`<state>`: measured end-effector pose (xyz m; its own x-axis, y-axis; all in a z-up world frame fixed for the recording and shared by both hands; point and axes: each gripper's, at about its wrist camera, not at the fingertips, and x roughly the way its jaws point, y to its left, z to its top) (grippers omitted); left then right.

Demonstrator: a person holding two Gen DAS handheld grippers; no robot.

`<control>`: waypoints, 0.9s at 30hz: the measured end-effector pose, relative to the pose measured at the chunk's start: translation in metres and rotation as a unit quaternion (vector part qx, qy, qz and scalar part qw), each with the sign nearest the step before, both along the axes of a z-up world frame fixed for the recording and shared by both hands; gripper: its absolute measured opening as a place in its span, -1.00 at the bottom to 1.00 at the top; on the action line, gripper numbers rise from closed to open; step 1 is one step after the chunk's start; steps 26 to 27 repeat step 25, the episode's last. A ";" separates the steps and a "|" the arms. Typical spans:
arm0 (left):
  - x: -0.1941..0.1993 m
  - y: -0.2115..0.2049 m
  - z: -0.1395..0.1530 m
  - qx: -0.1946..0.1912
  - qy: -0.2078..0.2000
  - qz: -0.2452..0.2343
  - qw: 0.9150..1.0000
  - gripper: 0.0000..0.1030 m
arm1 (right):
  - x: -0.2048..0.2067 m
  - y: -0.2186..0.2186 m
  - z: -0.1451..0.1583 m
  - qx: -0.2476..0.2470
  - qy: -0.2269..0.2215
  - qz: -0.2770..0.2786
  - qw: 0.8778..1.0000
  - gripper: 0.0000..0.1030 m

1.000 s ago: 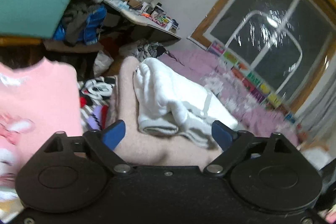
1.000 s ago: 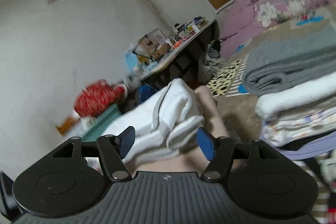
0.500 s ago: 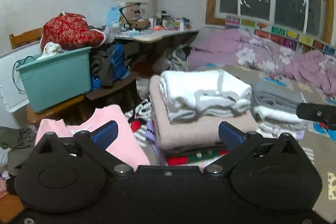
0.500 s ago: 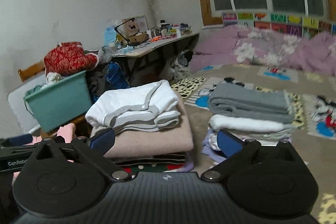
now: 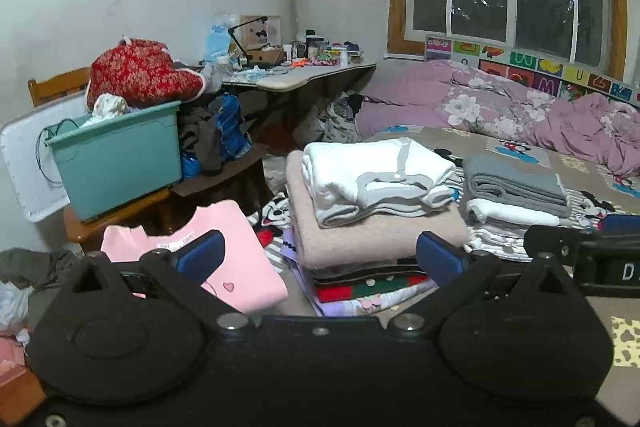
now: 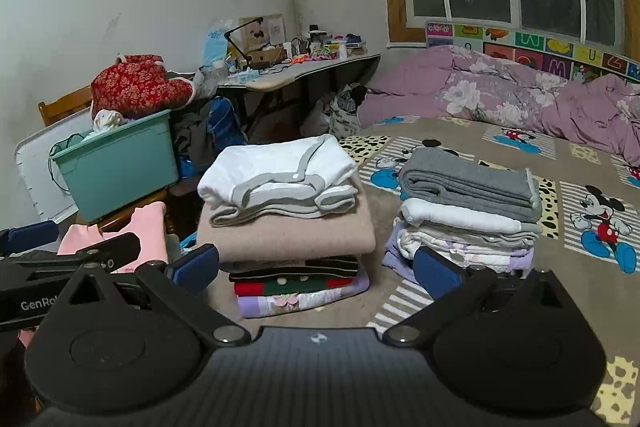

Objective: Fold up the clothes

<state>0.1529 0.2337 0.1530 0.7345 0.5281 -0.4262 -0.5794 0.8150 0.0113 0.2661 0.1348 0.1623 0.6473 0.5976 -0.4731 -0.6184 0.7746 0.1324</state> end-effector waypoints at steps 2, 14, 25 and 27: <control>-0.003 -0.002 0.001 -0.001 -0.001 -0.001 1.000 0.99 | -0.004 -0.002 0.001 0.001 0.001 -0.001 1.000 0.99; -0.017 -0.012 0.008 0.004 -0.003 -0.010 1.000 0.99 | -0.021 -0.010 0.006 0.006 0.008 -0.009 1.000 0.99; -0.031 -0.017 0.011 0.005 -0.003 -0.015 1.000 0.99 | -0.038 -0.015 0.006 0.006 0.014 -0.014 1.000 0.99; -0.031 -0.017 0.011 0.005 -0.003 -0.015 1.000 0.99 | -0.038 -0.015 0.006 0.006 0.014 -0.014 1.000 0.99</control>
